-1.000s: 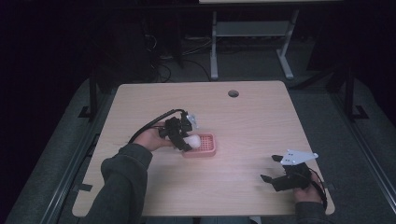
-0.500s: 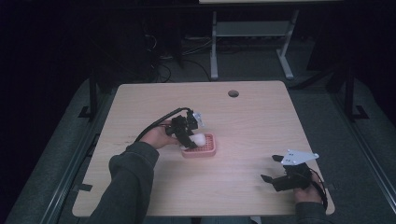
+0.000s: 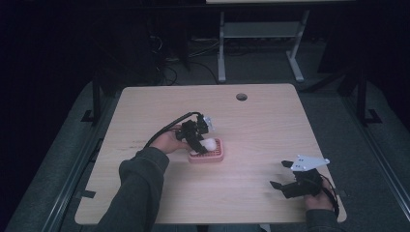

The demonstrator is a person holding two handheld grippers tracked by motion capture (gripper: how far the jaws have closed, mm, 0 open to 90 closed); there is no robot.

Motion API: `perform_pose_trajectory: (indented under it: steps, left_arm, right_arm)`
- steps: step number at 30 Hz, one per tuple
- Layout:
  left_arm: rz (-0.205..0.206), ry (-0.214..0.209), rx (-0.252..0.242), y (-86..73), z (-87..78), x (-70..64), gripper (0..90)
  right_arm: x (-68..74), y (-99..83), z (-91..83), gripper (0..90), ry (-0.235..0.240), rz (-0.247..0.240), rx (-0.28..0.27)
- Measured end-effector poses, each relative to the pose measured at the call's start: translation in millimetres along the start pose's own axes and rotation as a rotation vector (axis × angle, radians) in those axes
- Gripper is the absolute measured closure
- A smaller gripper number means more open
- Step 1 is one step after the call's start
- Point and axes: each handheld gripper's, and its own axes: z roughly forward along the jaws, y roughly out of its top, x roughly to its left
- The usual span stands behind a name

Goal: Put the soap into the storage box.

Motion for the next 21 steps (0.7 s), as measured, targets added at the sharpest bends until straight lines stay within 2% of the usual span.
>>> perform_pose_trajectory:
  steps: [21]
  left_arm:
    - [-0.017,-0.011,0.003,0.9,11.1,5.1,49.4]
  right_arm:
    - [0.2,0.3,0.2,13.8,-0.002,-0.007,-0.002]
